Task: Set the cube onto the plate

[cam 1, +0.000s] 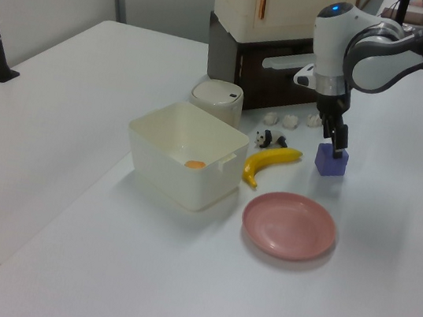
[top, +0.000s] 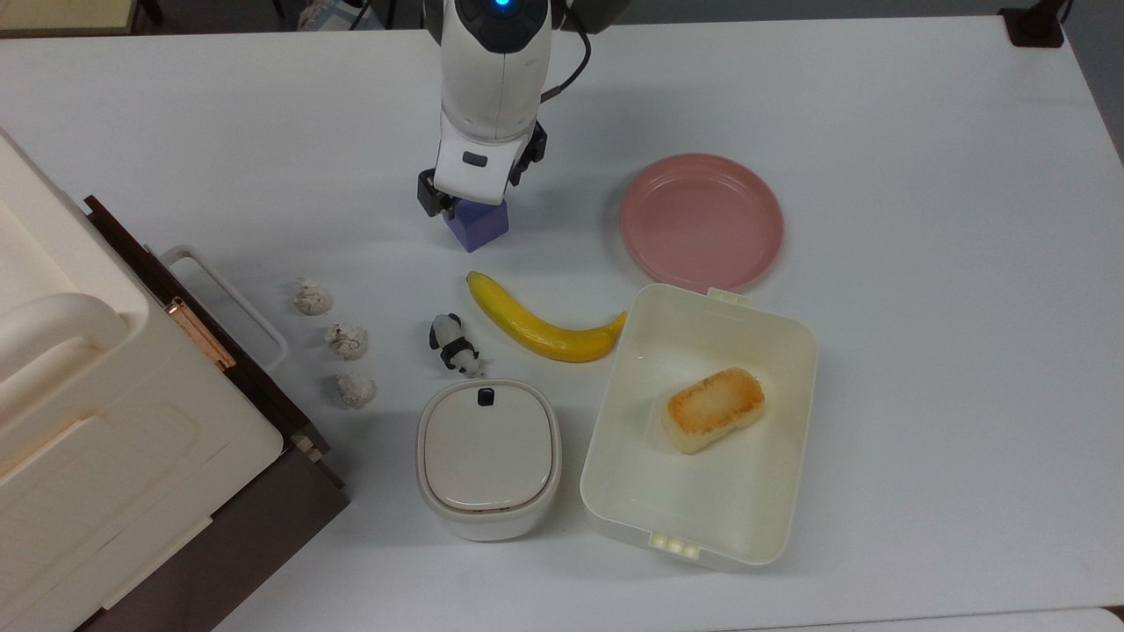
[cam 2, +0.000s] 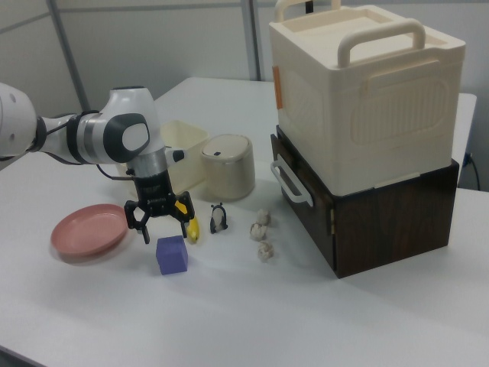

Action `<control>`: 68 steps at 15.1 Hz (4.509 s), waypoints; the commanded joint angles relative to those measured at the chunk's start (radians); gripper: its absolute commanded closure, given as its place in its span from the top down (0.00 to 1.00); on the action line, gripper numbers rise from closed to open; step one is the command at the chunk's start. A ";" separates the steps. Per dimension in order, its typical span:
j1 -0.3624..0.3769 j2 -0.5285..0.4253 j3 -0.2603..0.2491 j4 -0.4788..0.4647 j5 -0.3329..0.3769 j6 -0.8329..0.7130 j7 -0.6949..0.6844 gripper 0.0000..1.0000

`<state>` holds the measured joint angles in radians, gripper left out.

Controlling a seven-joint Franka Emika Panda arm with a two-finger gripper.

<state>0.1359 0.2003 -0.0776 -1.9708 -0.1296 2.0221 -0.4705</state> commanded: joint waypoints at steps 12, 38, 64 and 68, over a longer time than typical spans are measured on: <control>0.048 0.014 -0.007 0.050 -0.021 -0.106 0.055 0.66; 0.073 0.080 -0.011 0.049 -0.099 -0.123 0.193 0.00; 0.317 0.111 -0.014 0.333 0.163 -0.304 0.721 1.00; 0.229 0.030 -0.022 0.333 0.157 -0.367 0.629 1.00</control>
<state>0.4305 0.3172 -0.0899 -1.6384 0.0211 1.7307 0.2351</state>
